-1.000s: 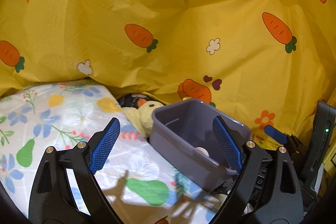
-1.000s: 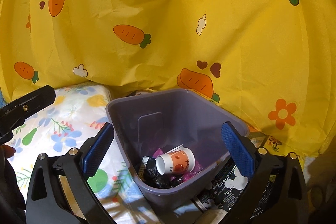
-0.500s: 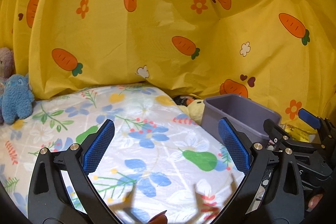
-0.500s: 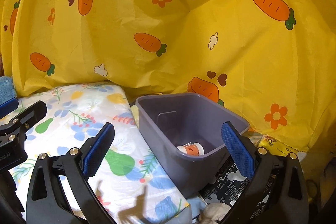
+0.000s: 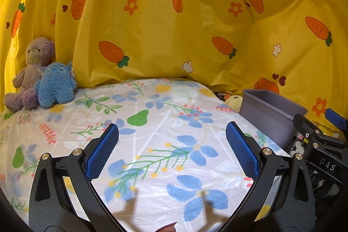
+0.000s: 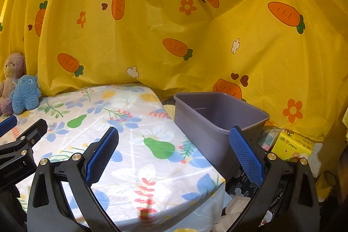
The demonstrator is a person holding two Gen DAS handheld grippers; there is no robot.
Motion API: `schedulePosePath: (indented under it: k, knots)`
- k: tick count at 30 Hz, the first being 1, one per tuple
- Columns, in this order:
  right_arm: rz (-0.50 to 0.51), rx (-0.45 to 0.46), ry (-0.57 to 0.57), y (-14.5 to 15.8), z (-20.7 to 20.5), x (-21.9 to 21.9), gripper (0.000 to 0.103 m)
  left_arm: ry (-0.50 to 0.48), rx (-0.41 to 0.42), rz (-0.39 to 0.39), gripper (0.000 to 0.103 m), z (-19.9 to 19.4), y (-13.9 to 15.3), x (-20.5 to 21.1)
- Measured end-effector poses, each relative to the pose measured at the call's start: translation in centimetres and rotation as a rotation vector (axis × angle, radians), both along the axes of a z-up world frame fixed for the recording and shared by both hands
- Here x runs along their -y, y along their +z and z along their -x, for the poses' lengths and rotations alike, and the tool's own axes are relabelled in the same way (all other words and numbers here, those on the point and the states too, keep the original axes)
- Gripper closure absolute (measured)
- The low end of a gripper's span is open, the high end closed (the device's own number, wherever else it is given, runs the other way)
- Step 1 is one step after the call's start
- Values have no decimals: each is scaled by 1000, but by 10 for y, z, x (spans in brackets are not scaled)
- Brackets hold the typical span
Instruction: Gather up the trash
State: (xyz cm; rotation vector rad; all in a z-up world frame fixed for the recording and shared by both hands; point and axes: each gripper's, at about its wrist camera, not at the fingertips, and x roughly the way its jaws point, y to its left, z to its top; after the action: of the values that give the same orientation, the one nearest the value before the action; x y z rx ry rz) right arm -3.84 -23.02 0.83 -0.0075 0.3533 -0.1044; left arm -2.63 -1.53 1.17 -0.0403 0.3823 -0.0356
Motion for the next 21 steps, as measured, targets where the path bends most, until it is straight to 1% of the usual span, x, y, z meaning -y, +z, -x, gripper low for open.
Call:
schedulePosePath:
  k: [3, 10, 21]
  knots:
    - [3, 2, 7, -2, 5, -5, 5, 5, -7, 16, 6, 6, 0, -6]
    - [14, 1, 9, -3, 9, -9, 5, -2, -19, 21, 6, 7, -1, -7]
    - [14, 10, 9, -3, 10, -8, 5, -14, -11, 30, 6, 8, 0, -4]
